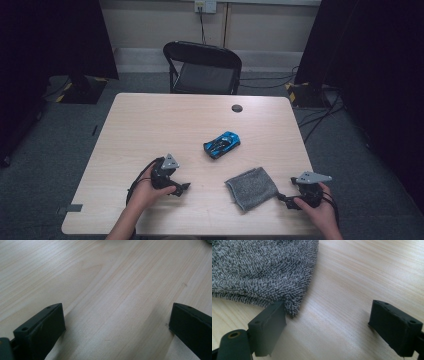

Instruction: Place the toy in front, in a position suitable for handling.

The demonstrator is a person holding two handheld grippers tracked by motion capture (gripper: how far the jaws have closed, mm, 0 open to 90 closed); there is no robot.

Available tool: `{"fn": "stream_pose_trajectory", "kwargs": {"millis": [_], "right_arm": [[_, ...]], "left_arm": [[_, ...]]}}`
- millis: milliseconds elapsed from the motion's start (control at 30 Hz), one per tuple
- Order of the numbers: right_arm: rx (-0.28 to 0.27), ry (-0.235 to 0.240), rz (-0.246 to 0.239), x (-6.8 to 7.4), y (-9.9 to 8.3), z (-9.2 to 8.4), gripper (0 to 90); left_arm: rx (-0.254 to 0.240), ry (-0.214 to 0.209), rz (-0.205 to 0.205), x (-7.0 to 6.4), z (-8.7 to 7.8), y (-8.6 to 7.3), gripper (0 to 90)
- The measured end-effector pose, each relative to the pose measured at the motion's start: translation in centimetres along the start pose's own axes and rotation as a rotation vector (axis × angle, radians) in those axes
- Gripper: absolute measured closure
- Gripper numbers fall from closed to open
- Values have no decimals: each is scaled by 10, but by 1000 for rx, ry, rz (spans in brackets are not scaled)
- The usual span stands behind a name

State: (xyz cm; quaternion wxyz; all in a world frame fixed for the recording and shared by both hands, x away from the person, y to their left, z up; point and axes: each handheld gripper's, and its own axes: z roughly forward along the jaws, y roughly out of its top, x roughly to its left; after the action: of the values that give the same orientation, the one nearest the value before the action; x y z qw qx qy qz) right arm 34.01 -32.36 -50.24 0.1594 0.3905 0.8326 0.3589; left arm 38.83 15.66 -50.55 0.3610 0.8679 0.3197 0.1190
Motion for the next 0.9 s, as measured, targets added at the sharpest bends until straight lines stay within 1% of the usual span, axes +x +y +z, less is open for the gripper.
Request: {"fn": "stream_pose_trajectory", "kwargs": {"millis": [700, 767, 833, 867, 900], "right_arm": [[-1, 1, 1, 0, 0, 0, 129], [-1, 1, 1, 0, 0, 0, 129], [0, 0, -1, 0, 0, 0, 129], [0, 0, 0, 0, 0, 0, 129], [-2, 2, 1, 0, 0, 0, 129]], "left_arm": [[3, 4, -2, 0, -1, 1, 6], [6, 17, -18, 0, -2, 3, 52], [-4, 12, -16, 0, -2, 7, 161], [-6, 8, -28, 0, -2, 9, 210], [-1, 4, -40, 0, -1, 11, 180]]}}
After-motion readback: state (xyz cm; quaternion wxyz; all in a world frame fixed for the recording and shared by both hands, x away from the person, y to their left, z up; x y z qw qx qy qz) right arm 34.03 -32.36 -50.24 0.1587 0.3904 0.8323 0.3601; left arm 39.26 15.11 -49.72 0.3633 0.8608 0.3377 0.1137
